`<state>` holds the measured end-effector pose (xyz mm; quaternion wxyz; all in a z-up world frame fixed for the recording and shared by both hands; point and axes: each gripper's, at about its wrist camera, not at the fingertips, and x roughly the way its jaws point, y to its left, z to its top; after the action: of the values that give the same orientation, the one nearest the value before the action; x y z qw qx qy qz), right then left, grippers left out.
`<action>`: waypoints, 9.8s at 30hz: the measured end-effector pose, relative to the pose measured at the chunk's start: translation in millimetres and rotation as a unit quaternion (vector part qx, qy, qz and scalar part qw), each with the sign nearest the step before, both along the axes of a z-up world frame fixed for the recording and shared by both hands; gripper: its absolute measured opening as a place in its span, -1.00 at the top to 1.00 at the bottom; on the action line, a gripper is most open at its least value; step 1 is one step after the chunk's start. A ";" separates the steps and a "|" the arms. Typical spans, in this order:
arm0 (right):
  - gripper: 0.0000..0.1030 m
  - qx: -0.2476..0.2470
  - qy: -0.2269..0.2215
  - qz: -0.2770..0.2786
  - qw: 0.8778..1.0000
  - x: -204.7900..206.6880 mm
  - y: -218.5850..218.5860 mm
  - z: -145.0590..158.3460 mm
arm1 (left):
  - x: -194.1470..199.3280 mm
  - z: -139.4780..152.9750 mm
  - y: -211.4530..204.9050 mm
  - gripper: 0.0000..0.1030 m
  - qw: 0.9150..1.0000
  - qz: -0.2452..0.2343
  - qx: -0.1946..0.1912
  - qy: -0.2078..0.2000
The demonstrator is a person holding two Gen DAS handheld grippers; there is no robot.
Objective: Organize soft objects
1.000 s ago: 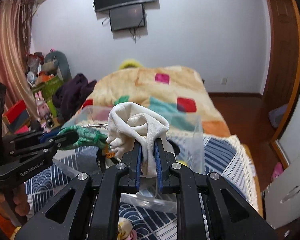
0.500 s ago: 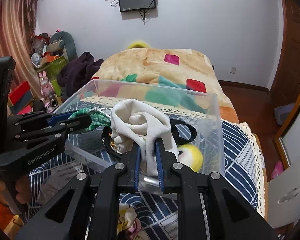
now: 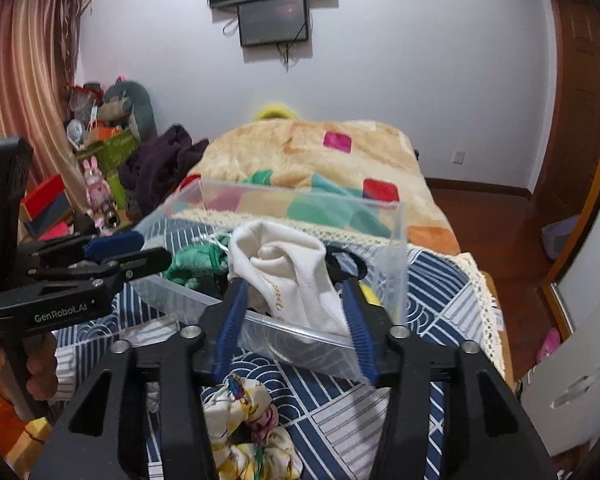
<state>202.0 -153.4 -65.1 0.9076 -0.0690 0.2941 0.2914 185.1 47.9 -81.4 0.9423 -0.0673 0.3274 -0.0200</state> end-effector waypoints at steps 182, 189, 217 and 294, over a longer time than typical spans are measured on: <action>0.48 0.029 -0.010 0.032 0.999 -46.8 -8.2 -19.5 | -50.6 -12.9 -8.0 0.89 1.000 -0.014 0.009 0.003; 0.48 0.055 -0.039 0.035 0.997 -38.6 3.6 3.3 | -38.3 5.6 5.3 0.89 1.000 0.012 0.008 -0.027; 0.47 0.039 0.042 0.039 0.998 21.1 69.8 -38.4 | 31.8 -28.4 21.9 0.82 0.999 0.039 0.010 0.016; -1.00 0.126 -0.176 -0.015 0.976 -102.1 -24.5 77.4 | -140.8 108.2 -27.1 -0.99 0.975 0.031 0.041 -0.218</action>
<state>100.0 -177.9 12.3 0.9509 -0.0001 0.0916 0.2957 44.3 20.8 26.8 0.9930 -0.0327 0.1127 0.0088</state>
